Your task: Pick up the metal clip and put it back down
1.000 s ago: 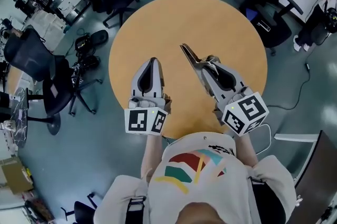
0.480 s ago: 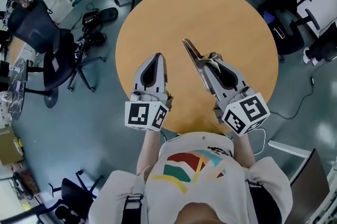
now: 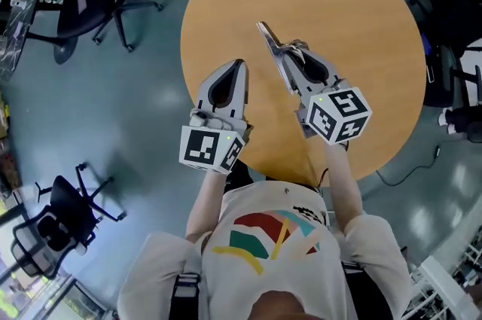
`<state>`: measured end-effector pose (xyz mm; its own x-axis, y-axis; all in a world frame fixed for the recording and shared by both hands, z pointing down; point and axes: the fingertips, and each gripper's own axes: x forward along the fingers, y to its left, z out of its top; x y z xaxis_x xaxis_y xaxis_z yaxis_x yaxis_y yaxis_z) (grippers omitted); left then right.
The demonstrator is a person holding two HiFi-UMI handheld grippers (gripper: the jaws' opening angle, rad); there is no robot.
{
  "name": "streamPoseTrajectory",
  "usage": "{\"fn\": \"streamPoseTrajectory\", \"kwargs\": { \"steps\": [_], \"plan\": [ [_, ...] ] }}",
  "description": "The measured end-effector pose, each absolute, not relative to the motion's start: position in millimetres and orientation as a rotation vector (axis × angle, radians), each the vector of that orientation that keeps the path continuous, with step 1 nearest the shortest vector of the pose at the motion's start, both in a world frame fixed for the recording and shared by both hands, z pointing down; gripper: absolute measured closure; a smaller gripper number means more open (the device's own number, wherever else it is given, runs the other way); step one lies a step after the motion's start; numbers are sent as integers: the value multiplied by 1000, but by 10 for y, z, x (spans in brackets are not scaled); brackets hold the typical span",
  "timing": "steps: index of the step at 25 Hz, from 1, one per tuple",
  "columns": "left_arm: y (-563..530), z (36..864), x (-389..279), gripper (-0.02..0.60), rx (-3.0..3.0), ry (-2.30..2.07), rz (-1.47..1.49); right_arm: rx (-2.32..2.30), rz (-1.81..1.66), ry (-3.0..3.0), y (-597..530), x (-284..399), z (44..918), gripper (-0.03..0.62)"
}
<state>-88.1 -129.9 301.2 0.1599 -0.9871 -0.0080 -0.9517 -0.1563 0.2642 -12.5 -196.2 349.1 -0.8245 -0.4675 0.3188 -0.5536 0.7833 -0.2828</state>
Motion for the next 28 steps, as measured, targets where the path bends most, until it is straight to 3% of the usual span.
{"fn": "streamPoseTrajectory", "kwargs": {
  "steps": [8, 16, 28],
  "plan": [
    [-1230, 3902, -1940, 538, 1924, -2049, -143, 562, 749, -2604, -2523, -1646, 4910, 499],
    [-1124, 4562, -2452, 538, 1747, -2136, -104, 442, 740, -2546, -2838, -2559, 5747, 499],
    [-922, 4824, -2244, 538, 1700, -2103, -101, 594, 441, -2527, -3035, -2704, 5835, 483]
  ]
}}
